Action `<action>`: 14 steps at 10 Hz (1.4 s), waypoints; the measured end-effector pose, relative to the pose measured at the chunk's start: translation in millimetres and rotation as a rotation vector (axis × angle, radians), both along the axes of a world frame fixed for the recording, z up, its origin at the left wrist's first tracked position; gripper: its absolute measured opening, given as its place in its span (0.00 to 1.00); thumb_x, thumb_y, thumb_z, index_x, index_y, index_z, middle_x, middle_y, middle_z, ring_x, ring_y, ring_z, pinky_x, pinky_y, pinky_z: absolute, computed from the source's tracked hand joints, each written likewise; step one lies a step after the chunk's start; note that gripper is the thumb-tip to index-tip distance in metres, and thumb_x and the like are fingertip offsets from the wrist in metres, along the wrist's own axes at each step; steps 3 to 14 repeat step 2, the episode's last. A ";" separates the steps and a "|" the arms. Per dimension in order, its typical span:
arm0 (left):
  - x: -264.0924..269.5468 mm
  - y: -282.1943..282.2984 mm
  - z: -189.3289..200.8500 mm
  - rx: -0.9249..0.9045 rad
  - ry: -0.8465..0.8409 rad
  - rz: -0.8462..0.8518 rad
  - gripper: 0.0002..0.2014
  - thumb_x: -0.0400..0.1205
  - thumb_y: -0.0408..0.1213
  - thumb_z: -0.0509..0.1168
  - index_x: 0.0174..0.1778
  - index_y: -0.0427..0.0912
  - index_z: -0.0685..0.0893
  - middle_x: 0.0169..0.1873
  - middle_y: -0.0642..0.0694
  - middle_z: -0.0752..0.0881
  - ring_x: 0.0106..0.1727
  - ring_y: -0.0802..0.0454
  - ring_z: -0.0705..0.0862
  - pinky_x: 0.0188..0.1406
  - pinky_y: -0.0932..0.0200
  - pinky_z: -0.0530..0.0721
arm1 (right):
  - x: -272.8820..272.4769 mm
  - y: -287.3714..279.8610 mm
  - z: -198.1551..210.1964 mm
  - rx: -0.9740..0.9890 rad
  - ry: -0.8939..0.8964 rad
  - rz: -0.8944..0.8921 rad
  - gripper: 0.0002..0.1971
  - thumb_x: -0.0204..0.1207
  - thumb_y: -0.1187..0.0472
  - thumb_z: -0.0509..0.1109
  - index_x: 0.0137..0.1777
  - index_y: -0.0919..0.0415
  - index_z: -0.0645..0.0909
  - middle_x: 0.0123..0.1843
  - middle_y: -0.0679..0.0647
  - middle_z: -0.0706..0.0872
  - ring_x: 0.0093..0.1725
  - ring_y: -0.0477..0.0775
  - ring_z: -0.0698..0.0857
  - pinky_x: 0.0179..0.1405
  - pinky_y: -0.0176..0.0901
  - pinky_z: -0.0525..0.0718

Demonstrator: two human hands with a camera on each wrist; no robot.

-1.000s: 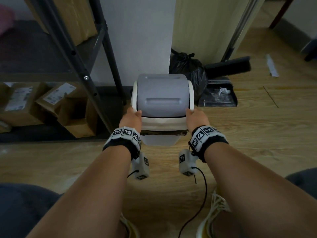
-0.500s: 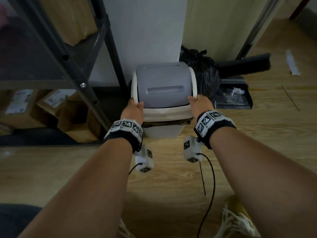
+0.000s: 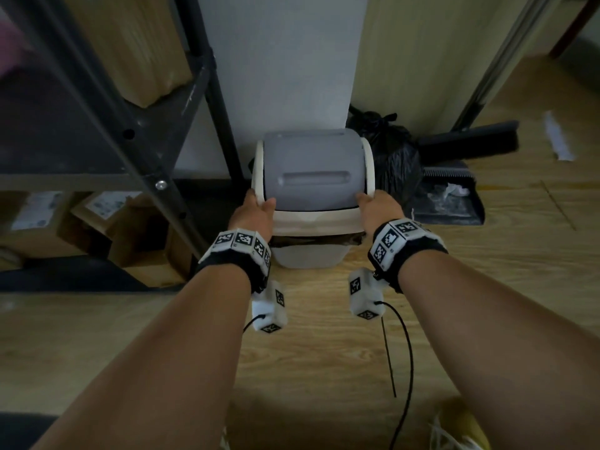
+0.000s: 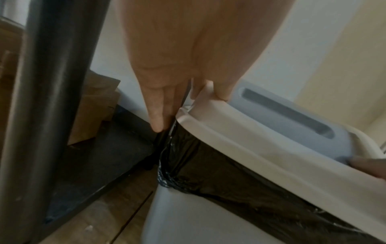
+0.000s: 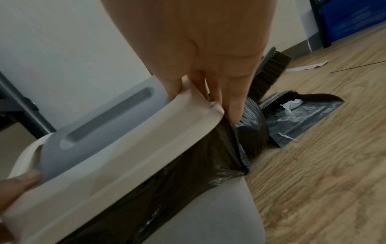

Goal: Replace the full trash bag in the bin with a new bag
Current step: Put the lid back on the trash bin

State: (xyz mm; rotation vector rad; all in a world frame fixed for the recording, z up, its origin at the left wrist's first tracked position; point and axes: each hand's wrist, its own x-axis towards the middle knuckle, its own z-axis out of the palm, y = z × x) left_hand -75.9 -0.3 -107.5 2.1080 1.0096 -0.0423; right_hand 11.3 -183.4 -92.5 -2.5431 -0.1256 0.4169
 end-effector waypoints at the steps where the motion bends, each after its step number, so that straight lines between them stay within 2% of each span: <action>1: -6.3 -4.3 3.3 0.056 0.038 -0.003 0.30 0.86 0.54 0.53 0.81 0.40 0.59 0.72 0.33 0.74 0.69 0.34 0.76 0.60 0.47 0.76 | -4.3 -2.9 4.0 -0.010 -0.021 -0.023 0.21 0.86 0.56 0.55 0.75 0.67 0.70 0.73 0.70 0.73 0.71 0.71 0.74 0.69 0.57 0.75; 2: -19.8 -13.1 19.8 0.146 0.078 -0.029 0.27 0.87 0.46 0.53 0.82 0.43 0.57 0.78 0.29 0.62 0.72 0.32 0.72 0.66 0.44 0.76 | -13.7 -5.9 11.6 -0.019 -0.046 -0.105 0.26 0.83 0.50 0.60 0.75 0.66 0.67 0.72 0.68 0.73 0.68 0.71 0.76 0.63 0.57 0.78; 14: -19.8 -13.1 19.8 0.146 0.078 -0.029 0.27 0.87 0.46 0.53 0.82 0.43 0.57 0.78 0.29 0.62 0.72 0.32 0.72 0.66 0.44 0.76 | -13.7 -5.9 11.6 -0.019 -0.046 -0.105 0.26 0.83 0.50 0.60 0.75 0.66 0.67 0.72 0.68 0.73 0.68 0.71 0.76 0.63 0.57 0.78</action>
